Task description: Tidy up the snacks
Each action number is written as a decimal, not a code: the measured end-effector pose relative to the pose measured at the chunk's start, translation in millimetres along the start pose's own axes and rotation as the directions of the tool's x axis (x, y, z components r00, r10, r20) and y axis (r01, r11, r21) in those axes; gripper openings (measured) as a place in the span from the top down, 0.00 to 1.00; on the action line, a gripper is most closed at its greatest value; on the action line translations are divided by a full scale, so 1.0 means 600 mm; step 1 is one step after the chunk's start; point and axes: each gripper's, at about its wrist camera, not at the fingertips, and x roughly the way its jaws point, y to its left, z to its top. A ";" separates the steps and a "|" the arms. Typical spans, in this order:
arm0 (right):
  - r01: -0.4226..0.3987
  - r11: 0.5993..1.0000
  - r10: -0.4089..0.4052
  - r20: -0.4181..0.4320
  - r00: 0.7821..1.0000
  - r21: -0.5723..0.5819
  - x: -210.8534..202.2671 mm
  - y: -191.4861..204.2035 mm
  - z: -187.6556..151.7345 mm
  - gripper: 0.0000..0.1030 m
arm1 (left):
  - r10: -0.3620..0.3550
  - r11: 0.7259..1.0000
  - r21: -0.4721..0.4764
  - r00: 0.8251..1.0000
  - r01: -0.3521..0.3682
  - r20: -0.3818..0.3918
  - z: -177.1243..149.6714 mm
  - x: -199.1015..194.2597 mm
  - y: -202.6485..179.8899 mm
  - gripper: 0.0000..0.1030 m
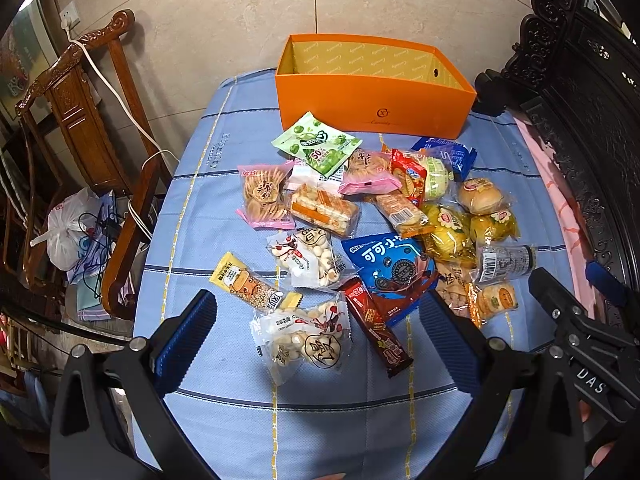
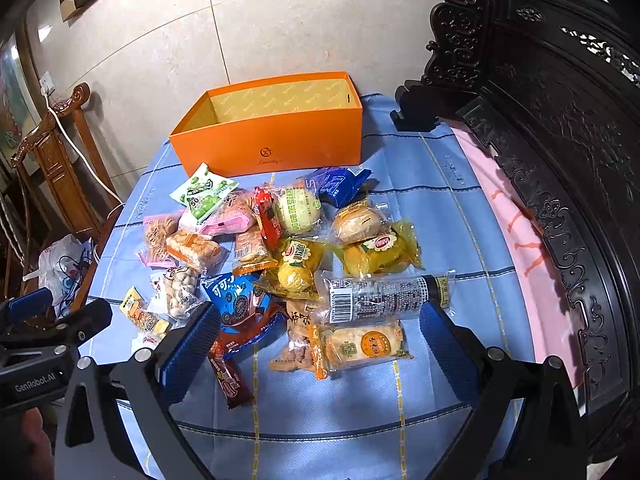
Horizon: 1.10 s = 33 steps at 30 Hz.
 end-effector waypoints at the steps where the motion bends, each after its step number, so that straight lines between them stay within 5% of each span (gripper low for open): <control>1: 0.000 1.000 0.000 0.000 1.000 0.000 0.000 0.000 0.000 0.03 | 0.002 1.000 0.000 1.000 -0.002 0.000 0.000 0.000 -0.001 0.04; 19: -0.005 1.000 0.005 -0.006 1.000 0.002 0.005 0.003 0.000 0.03 | 0.010 1.000 0.012 1.000 -0.010 0.005 -0.002 0.008 -0.005 0.04; 33: -0.018 1.000 0.017 -0.072 0.997 -0.011 0.050 -0.015 -0.018 0.03 | 0.025 0.996 0.086 0.997 -0.019 -0.067 -0.022 0.068 0.014 0.04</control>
